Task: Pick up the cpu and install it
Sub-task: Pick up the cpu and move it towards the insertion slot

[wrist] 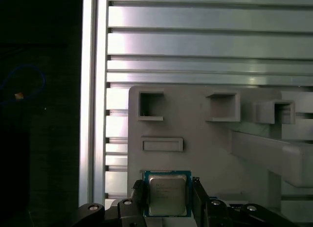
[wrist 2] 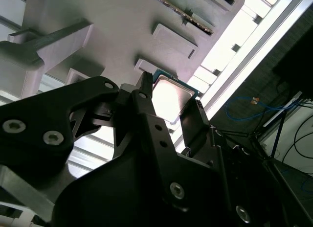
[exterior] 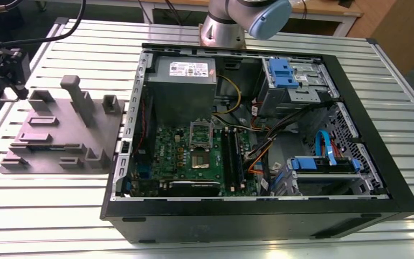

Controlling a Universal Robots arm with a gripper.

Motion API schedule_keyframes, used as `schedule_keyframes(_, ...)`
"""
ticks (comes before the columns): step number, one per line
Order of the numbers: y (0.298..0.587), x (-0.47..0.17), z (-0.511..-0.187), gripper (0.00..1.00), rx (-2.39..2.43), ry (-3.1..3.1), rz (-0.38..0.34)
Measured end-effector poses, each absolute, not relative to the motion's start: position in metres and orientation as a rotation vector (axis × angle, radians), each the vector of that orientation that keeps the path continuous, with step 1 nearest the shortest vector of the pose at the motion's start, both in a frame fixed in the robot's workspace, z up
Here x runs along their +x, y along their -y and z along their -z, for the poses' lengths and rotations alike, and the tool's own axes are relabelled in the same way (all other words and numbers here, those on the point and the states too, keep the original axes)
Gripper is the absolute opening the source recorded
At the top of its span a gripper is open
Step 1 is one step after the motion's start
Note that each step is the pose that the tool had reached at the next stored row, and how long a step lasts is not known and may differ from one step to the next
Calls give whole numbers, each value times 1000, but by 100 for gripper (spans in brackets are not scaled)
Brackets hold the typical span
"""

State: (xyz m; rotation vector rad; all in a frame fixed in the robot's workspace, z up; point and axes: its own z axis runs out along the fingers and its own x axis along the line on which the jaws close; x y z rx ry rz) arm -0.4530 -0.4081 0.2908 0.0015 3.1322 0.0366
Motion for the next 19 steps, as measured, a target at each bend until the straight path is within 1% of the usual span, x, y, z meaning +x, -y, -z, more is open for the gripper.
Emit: schedule_keyframes(19,408,-453,-300,47,2,-3132,-37)
